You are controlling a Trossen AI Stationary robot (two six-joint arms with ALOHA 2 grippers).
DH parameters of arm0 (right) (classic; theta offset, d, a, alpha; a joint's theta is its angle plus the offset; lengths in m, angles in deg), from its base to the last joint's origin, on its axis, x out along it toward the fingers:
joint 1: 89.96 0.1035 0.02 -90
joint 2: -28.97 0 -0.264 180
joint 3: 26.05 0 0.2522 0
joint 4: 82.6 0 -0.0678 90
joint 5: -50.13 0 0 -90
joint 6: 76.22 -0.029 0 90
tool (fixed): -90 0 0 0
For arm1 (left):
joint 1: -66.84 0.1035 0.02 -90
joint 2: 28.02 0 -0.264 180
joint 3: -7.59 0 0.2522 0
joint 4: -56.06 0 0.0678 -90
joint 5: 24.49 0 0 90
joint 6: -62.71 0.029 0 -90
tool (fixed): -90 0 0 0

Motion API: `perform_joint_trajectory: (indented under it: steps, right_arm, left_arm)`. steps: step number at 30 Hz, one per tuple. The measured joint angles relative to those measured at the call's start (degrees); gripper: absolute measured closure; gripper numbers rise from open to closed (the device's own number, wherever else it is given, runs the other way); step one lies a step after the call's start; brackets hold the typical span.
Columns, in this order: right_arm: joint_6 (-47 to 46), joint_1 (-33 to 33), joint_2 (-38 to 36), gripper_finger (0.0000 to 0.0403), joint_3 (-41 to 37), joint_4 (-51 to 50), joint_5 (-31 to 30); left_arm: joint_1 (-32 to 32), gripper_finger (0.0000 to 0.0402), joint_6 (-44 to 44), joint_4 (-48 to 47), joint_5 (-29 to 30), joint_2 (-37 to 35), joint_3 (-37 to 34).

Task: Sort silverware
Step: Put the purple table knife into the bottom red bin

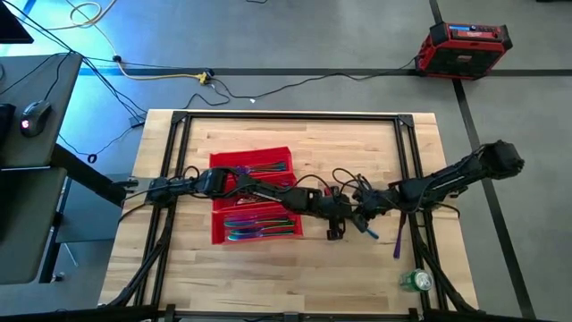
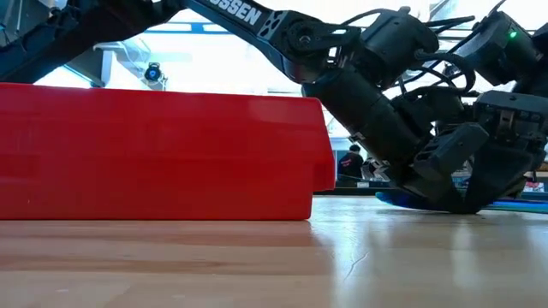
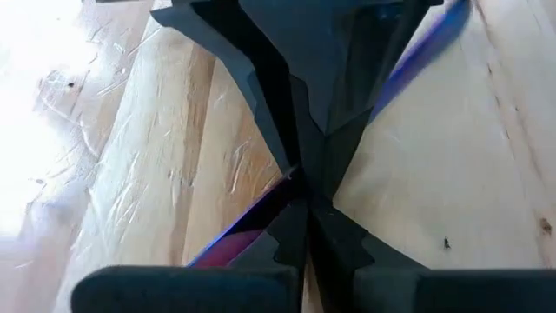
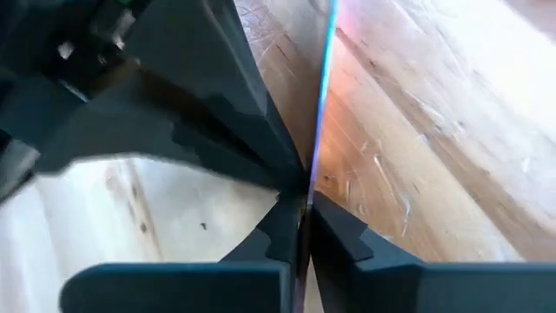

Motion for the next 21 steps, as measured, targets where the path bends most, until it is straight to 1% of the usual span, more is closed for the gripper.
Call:
perform_joint_trajectory:
  steps: [2, 4, 9, 13, 18, 21]
  right_arm:
    - [1.7, 0.0, 0.0, 0.04, 1.6, -2.9, -1.9]
    - [3.6, -0.1, 0.0, 0.0401, 4.2, -7.3, -5.8]
    - [6.1, 0.8, 0.0, 0.0402, 15.2, -27.3, -17.1]
    - [7.1, 2.6, -0.1, 0.0402, 24.3, -38.1, -21.6]
    - [11.4, 6.2, -0.1, 0.0402, 34.0, -37.5, -25.4]
    - [16.0, 8.5, 0.4, 0.0403, 39.2, -33.2, -27.3]
  left_arm:
    - [-0.5, 0.0401, 0.1, -4.8, 2.7, -2.7, -0.3]
    - [-1.3, 0.0401, 1.3, -8.1, 6.2, -5.4, -0.6]
    - [-6.0, 0.0401, 5.0, -16.0, 19.0, -15.5, -0.2]
    - [-10.7, 0.0401, 5.2, -23.0, 27.5, -23.8, -0.2]
    - [-18.6, 0.0402, 3.5, -30.5, 36.8, -35.5, -0.1]
    - [-24.1, 0.0402, 0.1, -36.1, 42.3, -40.9, 0.0]
